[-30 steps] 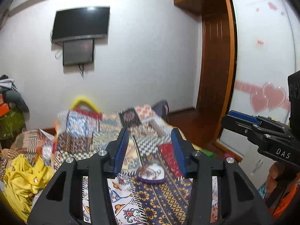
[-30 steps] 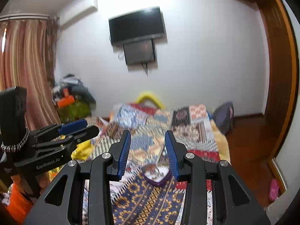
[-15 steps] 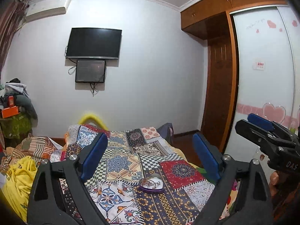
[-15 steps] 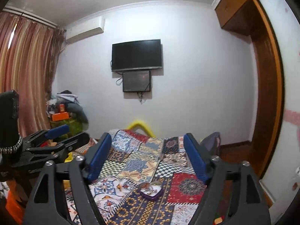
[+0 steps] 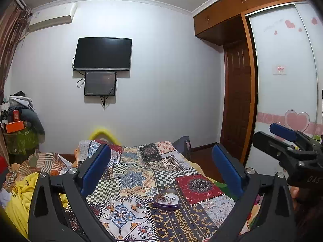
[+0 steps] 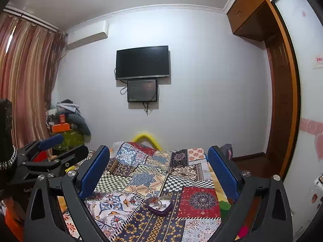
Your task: Organize jewelry
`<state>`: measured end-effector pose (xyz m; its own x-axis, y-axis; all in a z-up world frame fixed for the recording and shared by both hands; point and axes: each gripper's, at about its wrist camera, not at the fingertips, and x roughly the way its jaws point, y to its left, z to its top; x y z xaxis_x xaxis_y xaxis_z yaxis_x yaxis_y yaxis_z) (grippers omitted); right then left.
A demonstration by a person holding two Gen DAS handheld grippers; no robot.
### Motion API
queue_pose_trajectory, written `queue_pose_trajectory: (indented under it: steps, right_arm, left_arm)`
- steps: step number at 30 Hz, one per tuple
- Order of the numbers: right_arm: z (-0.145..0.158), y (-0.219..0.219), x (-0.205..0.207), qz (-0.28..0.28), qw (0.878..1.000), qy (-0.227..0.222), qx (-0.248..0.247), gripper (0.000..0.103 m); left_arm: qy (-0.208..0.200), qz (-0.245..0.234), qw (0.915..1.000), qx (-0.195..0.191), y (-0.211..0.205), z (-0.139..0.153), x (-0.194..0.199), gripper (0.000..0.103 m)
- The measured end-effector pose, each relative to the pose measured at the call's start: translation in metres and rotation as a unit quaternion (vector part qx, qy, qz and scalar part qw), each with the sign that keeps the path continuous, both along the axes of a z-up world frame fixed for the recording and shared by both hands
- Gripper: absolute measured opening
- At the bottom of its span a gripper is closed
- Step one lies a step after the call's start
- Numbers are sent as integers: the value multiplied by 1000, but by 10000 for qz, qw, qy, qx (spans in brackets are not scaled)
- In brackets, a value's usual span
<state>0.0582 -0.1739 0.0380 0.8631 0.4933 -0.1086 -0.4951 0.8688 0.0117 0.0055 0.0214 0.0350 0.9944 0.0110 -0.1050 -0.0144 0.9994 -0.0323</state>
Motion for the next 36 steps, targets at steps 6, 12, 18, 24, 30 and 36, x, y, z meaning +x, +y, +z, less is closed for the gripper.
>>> queue_pose_trajectory:
  steps: [6,12,18,24,30,36]
  right_arm:
    - [-2,-3,-2,-23,10000,21,11,97]
    - [-1,-4,-2,-55,10000,34,21,97]
    - [-2,-7,-2,9,10000,70,70,97]
    - [-1,-7,-3,29,9999,87,74,97]
    - [-1,-7,-1,53,9999,125,80,97]
    - [-2,-5,0,30,9998,184,39,97]
  left_arm:
    - [-28,16,10000,-4,-3,1,-3,102]
    - [-10,82,10000,-30,-3,1,-2,103]
    - [33,133,9999,-43,-2,0,0,103]
    - [68,172,9998,-54,-1,1,3,103]
    - [86,155,9998,-88,1,0,4,103]
    - [124,149,9998,-99,1,-1,6,103]
